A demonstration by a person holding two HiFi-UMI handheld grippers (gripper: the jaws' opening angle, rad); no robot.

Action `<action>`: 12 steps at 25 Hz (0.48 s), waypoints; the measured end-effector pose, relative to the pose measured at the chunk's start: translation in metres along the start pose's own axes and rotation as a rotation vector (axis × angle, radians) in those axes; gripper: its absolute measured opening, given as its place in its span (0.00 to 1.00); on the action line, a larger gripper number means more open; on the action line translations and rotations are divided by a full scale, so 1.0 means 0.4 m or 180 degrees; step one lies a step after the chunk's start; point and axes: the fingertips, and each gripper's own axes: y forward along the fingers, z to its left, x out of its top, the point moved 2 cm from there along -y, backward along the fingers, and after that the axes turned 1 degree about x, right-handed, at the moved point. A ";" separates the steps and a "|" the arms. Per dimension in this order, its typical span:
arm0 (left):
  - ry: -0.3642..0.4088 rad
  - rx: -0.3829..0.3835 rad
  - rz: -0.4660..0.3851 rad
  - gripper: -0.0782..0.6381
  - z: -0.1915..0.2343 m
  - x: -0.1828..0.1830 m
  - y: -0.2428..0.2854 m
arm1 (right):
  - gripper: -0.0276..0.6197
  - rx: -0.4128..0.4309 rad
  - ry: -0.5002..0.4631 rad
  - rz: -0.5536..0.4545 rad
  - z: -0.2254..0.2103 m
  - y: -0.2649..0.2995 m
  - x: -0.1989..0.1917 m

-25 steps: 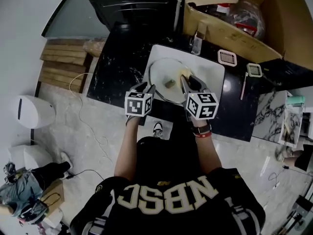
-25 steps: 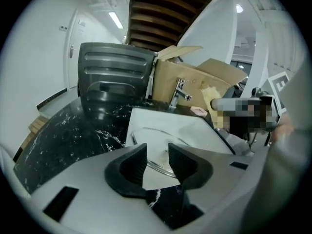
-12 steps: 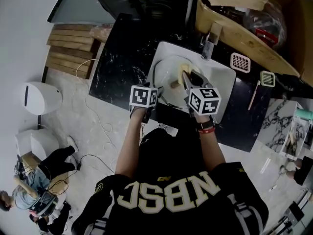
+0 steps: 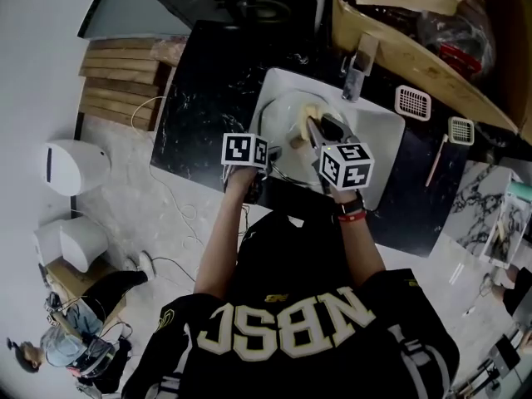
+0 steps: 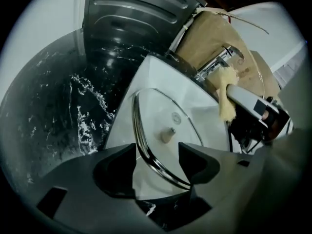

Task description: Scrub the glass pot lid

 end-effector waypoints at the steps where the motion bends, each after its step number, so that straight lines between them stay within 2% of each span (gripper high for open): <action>1: -0.0069 -0.0030 0.0009 0.52 0.000 0.005 0.002 | 0.16 -0.0002 0.0004 0.0016 -0.003 0.002 -0.005; 4: -0.0251 -0.0122 -0.0008 0.49 0.003 0.008 -0.004 | 0.16 -0.0010 -0.0033 0.0061 -0.011 0.007 -0.027; 6: -0.0379 -0.0217 -0.0088 0.30 0.004 0.006 -0.015 | 0.16 0.0001 -0.0035 0.0093 -0.016 0.015 -0.045; 9: -0.0402 -0.0246 -0.0116 0.30 0.001 0.003 -0.020 | 0.16 0.0072 -0.0016 0.0159 -0.013 0.031 -0.077; 12: -0.0475 -0.0262 -0.0137 0.28 0.004 0.004 -0.022 | 0.16 0.0175 -0.0133 0.0211 -0.005 0.049 -0.092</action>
